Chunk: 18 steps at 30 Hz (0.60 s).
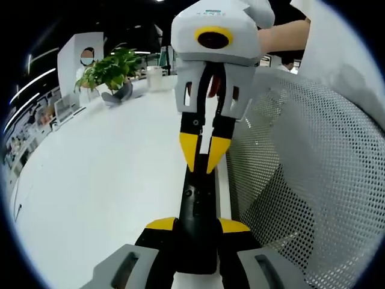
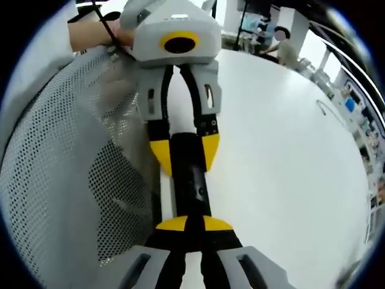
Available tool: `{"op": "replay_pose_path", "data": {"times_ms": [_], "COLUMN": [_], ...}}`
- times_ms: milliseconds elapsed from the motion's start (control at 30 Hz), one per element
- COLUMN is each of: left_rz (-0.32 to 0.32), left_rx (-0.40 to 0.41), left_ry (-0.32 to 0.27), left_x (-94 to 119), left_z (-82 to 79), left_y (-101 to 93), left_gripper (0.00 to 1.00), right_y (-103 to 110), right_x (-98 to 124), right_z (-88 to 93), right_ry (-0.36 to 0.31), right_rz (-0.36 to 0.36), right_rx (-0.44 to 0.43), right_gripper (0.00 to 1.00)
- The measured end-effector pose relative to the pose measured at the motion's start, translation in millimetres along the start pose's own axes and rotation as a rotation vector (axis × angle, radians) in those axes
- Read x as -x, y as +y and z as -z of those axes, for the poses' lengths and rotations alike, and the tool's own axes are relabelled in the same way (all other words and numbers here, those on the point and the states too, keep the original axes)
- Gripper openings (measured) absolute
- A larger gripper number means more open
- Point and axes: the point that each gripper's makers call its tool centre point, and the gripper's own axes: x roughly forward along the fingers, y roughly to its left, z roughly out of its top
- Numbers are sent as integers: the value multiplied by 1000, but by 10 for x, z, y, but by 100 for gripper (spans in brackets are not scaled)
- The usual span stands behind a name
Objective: Press the specified remote control buttons in sequence, fully releasing each button before pressing the next.
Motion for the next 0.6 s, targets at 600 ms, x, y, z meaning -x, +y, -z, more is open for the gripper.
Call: {"op": "replay_pose_path", "data": {"times_ms": [600], "left_rz": [6], "left_rx": [0], "left_ry": [-5], "left_x": [-5], "left_z": [-2], "left_y": [-8], "left_gripper": [25], "right_y": [11], "right_x": [-13], "right_z": [17], "right_ry": [51], "right_rz": [16], "right_rx": [24], "right_gripper": [2]}}
